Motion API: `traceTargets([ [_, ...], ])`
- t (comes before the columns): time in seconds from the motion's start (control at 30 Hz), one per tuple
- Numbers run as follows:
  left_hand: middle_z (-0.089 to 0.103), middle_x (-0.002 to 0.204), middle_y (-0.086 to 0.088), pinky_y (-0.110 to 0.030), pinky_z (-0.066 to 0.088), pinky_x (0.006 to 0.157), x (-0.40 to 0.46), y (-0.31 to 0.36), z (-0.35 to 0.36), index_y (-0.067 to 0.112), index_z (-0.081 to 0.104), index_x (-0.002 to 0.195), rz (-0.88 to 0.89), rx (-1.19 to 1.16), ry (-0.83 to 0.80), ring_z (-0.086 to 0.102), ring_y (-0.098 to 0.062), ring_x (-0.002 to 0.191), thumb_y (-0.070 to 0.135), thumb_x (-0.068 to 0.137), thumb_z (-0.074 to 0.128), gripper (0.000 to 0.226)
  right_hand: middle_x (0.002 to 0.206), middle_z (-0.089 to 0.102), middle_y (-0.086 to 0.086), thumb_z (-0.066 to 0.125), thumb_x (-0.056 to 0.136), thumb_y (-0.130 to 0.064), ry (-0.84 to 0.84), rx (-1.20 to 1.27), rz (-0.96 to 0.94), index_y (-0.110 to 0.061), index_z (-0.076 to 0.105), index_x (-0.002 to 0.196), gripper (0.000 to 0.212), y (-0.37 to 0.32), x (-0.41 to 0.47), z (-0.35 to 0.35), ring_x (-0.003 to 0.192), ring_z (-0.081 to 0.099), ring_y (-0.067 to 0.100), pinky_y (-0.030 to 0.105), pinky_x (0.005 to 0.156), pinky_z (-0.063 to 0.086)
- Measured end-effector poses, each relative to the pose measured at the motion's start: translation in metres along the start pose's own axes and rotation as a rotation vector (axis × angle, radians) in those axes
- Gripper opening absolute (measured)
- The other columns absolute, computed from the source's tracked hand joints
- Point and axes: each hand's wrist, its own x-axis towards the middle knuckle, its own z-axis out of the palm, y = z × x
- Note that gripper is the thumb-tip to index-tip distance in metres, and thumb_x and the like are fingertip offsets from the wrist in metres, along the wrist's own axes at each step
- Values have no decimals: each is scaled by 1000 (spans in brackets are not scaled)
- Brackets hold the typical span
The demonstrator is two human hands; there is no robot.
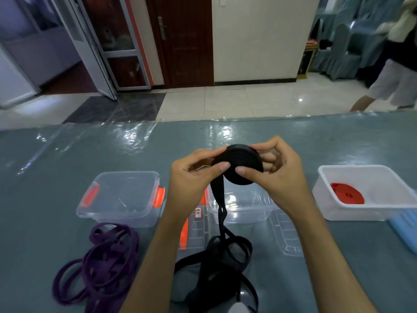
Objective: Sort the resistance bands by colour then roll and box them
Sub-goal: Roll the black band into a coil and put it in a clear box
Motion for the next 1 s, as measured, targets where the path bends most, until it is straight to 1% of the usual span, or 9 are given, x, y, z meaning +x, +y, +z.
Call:
traceTargets([
  [0.17,82,102,-1,-24,60,88,-5,16,6,18,79,104,43,-60,52,79,-17,98,5,81,85,27,107,81,5,83,88,-12,-52,28,-68,-33,68,129,48,-21,-9,-2,100,79,24,32,82,64],
  [0.27,80,113,1,-25,58,93,-8,24,7,20,77,117,28,-78,-55,76,-15,108,6,85,81,35,107,81,0,83,88,-13,35,31,-157,-30,75,114,32,-31,-10,-2,101,79,19,25,80,63],
  [0.4,81,114,0,-25,58,94,-4,36,7,26,80,116,82,-40,-46,76,-17,110,2,88,81,37,101,81,7,87,84,-13,76,38,-128,-32,62,96,34,-37,-11,4,93,80,25,28,74,63],
  [0.47,82,105,-1,-23,59,89,-2,41,9,24,81,108,117,-32,26,78,-17,102,3,85,85,31,100,81,8,86,85,-11,-12,42,-94,-34,59,106,41,-44,-8,4,87,81,27,29,70,64],
  [0.57,82,105,-1,-21,59,89,-1,46,11,23,83,105,130,-53,50,78,-15,101,3,87,83,27,112,80,5,86,86,-16,-101,-35,-161,-33,63,132,54,-59,-3,1,99,80,25,33,77,66],
  [0.7,78,124,1,-21,54,101,-2,52,7,33,79,120,29,-120,-91,72,-15,120,14,91,77,34,109,79,1,89,83,-17,8,-89,-210,-29,69,113,38,-61,-4,5,98,79,21,30,77,65],
  [0.8,81,114,0,-26,58,97,-2,52,6,34,76,125,61,-57,-36,76,-18,112,9,91,81,42,103,80,5,89,81,-19,-2,-89,-146,-30,59,108,42,-58,-8,6,92,80,23,33,76,66],
  [0.9,81,112,-2,-27,59,96,-4,48,10,21,78,121,53,-41,16,77,-18,108,7,90,81,34,107,80,-1,86,87,-18,-89,-198,-145,-35,64,132,53,-63,-8,-1,99,79,19,28,83,64],
  [1.0,78,121,-3,-34,56,106,-10,41,11,11,74,128,-15,-30,-31,73,-21,117,13,92,76,35,117,78,-12,87,85,-23,-55,-281,-195,-35,73,126,45,-65,-11,-7,110,74,13,31,92,61],
])
